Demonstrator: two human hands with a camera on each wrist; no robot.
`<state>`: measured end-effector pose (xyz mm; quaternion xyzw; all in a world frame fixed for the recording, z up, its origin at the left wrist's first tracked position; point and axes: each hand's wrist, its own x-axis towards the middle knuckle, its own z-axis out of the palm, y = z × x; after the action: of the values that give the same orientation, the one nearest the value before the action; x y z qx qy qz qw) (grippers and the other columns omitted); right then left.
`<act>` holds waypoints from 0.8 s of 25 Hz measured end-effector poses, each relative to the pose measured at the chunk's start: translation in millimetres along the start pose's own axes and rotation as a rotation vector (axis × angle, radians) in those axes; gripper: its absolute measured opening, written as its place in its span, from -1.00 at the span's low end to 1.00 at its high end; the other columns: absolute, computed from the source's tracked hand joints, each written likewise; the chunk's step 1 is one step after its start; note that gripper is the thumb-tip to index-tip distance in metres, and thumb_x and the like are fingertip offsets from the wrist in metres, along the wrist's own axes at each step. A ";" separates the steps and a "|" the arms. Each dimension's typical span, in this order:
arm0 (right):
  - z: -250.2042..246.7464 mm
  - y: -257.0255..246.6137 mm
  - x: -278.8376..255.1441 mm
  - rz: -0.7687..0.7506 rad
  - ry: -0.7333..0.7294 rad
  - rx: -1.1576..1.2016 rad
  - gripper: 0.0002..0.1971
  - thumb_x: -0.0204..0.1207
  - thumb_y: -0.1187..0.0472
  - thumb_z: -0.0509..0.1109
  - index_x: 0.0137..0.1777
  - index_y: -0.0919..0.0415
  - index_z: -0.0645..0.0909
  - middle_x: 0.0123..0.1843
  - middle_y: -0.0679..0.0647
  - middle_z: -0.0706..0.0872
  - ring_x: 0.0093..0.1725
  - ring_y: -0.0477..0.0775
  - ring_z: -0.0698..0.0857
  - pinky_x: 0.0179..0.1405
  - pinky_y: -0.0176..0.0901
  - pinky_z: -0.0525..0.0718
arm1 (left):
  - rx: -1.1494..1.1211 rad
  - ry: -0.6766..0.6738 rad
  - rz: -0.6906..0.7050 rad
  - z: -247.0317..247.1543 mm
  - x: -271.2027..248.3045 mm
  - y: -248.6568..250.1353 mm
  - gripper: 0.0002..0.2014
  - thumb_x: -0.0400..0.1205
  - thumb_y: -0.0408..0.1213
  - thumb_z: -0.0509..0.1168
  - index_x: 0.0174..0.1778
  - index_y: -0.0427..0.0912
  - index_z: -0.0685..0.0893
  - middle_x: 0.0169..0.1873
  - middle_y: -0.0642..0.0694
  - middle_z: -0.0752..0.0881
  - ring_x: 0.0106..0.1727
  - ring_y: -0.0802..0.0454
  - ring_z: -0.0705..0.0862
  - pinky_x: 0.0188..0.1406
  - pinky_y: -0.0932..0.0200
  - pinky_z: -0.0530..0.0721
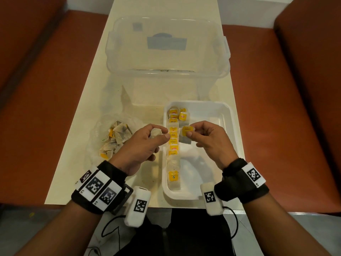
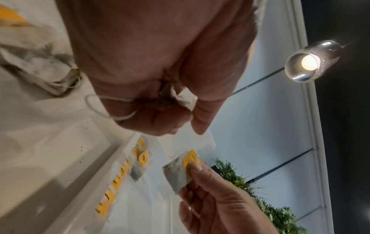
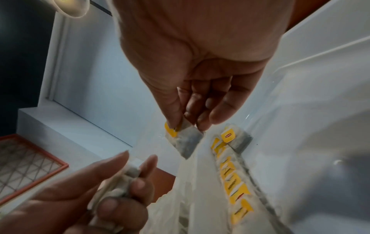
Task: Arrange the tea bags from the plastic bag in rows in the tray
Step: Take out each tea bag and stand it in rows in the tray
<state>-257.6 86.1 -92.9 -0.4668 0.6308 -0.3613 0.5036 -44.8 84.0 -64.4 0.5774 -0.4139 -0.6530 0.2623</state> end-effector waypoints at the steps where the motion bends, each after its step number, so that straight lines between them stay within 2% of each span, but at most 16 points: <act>1: -2.3 2.0 4.2 0.008 0.008 -0.023 -0.94 0.56 0.22 0.54 -0.01 0.11 0.75 -0.21 -0.03 0.79 -0.25 -0.15 0.69 -0.27 -0.30 0.65 | -0.041 0.002 -0.031 0.5 -0.6 -0.1 -0.82 0.65 -0.19 0.41 0.16 -0.04 0.72 -0.22 0.00 0.60 -0.29 0.11 0.55 -0.43 0.22 0.56; 7: -9.3 18.7 44.6 0.026 0.041 -0.190 -0.92 0.56 0.15 0.54 -0.02 0.12 0.78 -0.16 0.02 0.79 -0.17 -0.03 0.70 -0.08 -0.08 0.67 | -0.299 -0.072 -0.131 -2.3 -3.2 -1.3 -0.62 0.64 -0.37 0.09 0.28 -0.26 0.71 -0.18 -0.11 0.56 -0.28 0.05 0.61 -0.30 0.14 0.71; 12: -5.8 23.3 67.9 0.176 -0.135 -0.289 -0.92 0.59 0.27 0.50 0.05 0.18 0.76 -0.20 0.06 0.76 -0.24 -0.02 0.70 -0.22 -0.22 0.69 | -0.199 -0.091 -0.073 -4.2 -5.8 0.5 -0.61 0.65 -0.48 0.08 0.21 -0.19 0.77 -0.20 -0.09 0.60 -0.28 0.08 0.61 -0.31 0.14 0.70; 16: -1.1 33.8 88.2 0.173 -0.006 -0.339 -0.95 0.52 0.24 0.57 -0.10 0.10 0.75 -0.27 0.11 0.80 -0.22 0.10 0.78 0.01 0.07 0.80 | -0.199 -0.100 -0.072 -4.0 -6.2 0.6 -0.60 0.64 -0.50 0.07 0.20 -0.19 0.77 -0.21 -0.09 0.60 -0.29 0.09 0.60 -0.30 0.13 0.69; 20: 0.2 39.2 95.5 0.139 0.054 -0.343 -0.92 0.48 0.21 0.60 -0.14 0.12 0.73 -0.31 0.10 0.82 -0.31 0.07 0.78 0.02 0.13 0.82 | -0.201 -0.098 -0.075 -6.8 -5.9 0.4 -0.60 0.64 -0.50 0.08 0.19 -0.19 0.77 -0.19 -0.11 0.59 -0.29 0.08 0.60 -0.30 0.13 0.69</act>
<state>-271.7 7.0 -157.7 -0.4913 0.7273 -0.2252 0.4231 -37.1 87.0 -60.9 0.5308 -0.3367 -0.7281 0.2735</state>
